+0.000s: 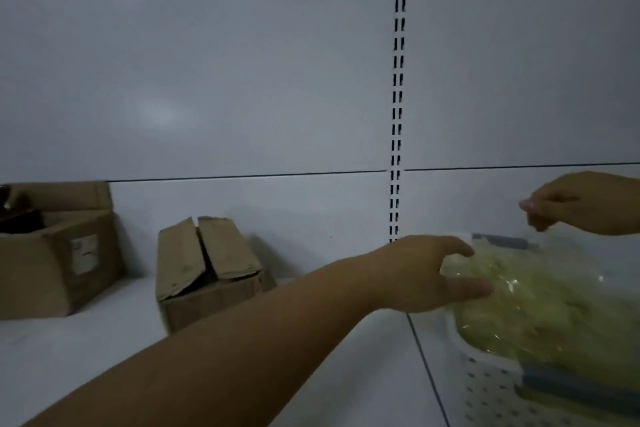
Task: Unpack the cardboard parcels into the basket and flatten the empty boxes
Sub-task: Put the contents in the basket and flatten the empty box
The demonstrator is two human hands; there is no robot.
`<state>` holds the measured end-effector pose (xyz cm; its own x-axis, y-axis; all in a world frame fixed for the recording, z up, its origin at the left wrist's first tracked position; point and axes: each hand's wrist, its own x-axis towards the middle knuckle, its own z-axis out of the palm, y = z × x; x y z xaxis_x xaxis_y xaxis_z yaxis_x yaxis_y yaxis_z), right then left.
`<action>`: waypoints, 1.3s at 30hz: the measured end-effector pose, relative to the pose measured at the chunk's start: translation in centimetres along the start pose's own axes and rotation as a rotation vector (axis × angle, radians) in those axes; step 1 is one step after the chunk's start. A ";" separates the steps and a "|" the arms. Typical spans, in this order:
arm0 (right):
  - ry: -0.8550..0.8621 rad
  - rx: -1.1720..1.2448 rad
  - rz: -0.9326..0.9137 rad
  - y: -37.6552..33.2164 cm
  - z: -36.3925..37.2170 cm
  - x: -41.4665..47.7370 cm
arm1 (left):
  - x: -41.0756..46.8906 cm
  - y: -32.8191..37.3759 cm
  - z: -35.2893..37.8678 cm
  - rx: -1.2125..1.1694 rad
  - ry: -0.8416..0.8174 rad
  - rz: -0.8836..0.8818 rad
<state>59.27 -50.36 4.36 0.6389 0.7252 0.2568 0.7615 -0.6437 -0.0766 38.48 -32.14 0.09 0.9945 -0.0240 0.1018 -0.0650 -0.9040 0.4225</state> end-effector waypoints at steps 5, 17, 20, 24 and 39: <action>0.062 0.157 0.002 -4.6 -2.5 -0.3 | -1.7 -1.1 0.5 0.042 -0.056 0.058; -0.098 -0.008 -0.417 -26.9 -0.1 -0.9 | -12.8 -11.4 -12.6 0.068 0.448 -0.116; -0.182 0.025 -0.509 -31.5 1.9 -0.8 | -16.2 -14.6 -10.9 0.187 0.480 -0.101; -0.195 -0.038 -0.532 -34.3 4.7 -0.6 | -19.3 -17.2 -8.8 0.257 0.313 -0.016; 0.428 0.838 -0.397 -36.4 4.8 -1.0 | -28.8 -18.5 -3.7 0.340 0.614 0.039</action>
<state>31.42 -26.46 2.31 0.3557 0.5947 0.7210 0.8467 0.1216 -0.5180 10.74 -13.14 -7.31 0.7594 0.0960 0.6435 0.0296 -0.9931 0.1132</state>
